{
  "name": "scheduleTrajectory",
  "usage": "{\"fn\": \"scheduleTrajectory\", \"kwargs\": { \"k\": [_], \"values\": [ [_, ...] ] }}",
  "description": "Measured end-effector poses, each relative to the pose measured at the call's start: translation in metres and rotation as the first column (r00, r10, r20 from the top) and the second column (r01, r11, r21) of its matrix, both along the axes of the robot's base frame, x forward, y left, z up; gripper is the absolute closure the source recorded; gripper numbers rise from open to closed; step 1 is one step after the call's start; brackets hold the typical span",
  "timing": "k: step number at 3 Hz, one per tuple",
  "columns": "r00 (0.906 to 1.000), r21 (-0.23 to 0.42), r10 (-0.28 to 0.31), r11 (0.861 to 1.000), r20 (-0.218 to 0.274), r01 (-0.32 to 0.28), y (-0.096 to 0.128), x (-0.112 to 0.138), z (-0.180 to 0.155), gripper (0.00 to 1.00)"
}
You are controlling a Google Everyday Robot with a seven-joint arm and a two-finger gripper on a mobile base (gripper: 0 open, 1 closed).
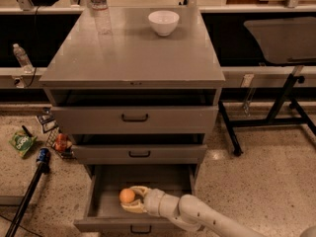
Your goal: Pick orange from bottom drawer and place on counter
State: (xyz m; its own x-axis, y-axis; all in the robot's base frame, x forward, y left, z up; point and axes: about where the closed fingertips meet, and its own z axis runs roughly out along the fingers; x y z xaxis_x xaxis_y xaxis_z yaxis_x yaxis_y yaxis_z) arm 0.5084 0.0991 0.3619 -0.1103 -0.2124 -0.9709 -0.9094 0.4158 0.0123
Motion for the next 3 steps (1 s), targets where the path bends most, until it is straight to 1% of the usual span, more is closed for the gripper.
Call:
{"fn": "scheduleTrajectory", "kwargs": {
  "k": [1,2,3],
  "values": [
    [0.9950,-0.087,-0.044,0.996,-0.090,0.036,0.008,0.039,-0.056,1.00],
    [0.9846,-0.179,-0.062,0.983,-0.163,0.033,0.023,0.076,-0.120,1.00],
    [0.9779,-0.240,-0.044,0.971,-0.204,-0.006,0.048,0.097,-0.165,1.00]
  ]
}}
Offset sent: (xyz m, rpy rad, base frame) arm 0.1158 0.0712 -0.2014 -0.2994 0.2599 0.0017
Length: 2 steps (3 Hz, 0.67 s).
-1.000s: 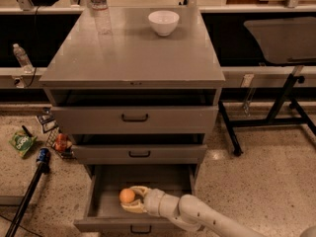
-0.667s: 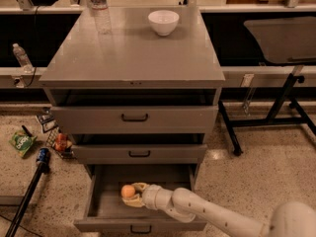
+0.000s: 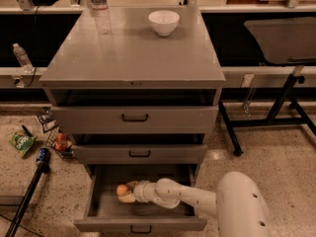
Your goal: Pick orange from bottom drawer and place on counter
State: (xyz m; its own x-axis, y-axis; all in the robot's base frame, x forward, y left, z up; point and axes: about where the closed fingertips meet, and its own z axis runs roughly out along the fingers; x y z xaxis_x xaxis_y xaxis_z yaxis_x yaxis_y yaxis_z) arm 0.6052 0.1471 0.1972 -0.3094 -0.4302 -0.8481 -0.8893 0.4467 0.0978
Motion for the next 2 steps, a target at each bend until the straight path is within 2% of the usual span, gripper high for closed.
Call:
{"fn": "scheduleTrajectory", "kwargs": {
  "k": [1,2],
  "values": [
    [0.9998,-0.042,-0.002,0.999,-0.022,0.001,0.012,0.011,-0.026,1.00],
    [0.9992,-0.099,-0.020,0.995,-0.035,0.017,0.015,0.017,-0.040,0.82]
  ]
}}
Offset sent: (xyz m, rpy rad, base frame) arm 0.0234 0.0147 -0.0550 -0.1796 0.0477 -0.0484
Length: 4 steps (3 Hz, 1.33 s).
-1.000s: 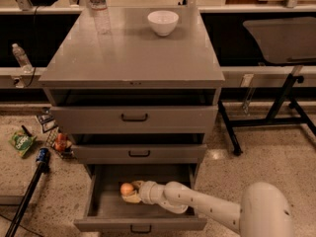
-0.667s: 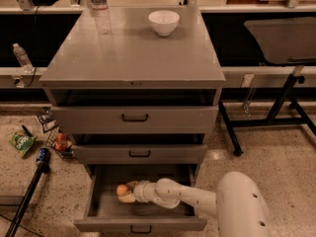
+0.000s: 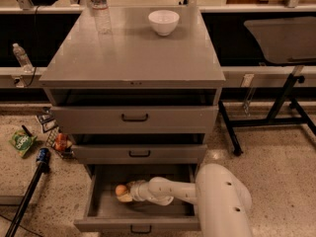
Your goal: Pick orange from bottom drawer and place on counter
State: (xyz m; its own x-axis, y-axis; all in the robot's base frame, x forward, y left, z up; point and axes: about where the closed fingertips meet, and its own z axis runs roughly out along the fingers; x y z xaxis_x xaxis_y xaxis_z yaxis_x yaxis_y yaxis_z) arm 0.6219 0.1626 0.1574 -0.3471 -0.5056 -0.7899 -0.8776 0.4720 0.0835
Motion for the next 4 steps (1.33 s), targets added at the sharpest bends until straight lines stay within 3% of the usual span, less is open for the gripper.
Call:
{"fn": "scheduleTrajectory", "kwargs": {
  "k": [2,3,4],
  "values": [
    [0.9987,-0.089,-0.044,0.995,-0.024,0.042,0.000,0.007,-0.019,0.36],
    [0.9975,-0.089,-0.068,0.994,-0.020,0.066,-0.007,0.005,-0.018,0.13],
    [0.9971,-0.053,-0.076,0.996,-0.006,0.076,-0.022,-0.004,-0.005,0.00]
  ]
}}
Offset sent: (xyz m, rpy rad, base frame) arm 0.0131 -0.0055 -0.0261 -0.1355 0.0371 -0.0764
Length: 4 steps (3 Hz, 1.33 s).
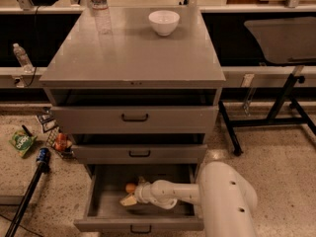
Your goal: Pick orange from bottom drawer and place on counter
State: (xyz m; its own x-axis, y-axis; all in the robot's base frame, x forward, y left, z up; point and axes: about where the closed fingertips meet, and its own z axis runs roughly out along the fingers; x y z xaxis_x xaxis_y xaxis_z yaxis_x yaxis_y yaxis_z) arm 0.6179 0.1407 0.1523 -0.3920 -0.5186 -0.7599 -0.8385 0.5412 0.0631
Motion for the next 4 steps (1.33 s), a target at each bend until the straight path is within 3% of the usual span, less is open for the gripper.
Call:
{"fn": "scheduleTrajectory", "kwargs": {
  "k": [1,2,3,4],
  "values": [
    [0.9982,0.073,0.013,0.997,0.058,-0.017,-0.016,-0.025,0.027,0.00],
    [0.9822,0.162,0.034,0.985,0.185,-0.064,-0.034,-0.064,0.096,0.00],
    [0.9855,0.160,-0.004,0.987,0.170,-0.023,-0.053,-0.063,0.090,0.00],
    [0.9854,0.160,0.001,0.987,0.170,-0.029,-0.049,-0.063,0.090,0.00]
  ]
}}
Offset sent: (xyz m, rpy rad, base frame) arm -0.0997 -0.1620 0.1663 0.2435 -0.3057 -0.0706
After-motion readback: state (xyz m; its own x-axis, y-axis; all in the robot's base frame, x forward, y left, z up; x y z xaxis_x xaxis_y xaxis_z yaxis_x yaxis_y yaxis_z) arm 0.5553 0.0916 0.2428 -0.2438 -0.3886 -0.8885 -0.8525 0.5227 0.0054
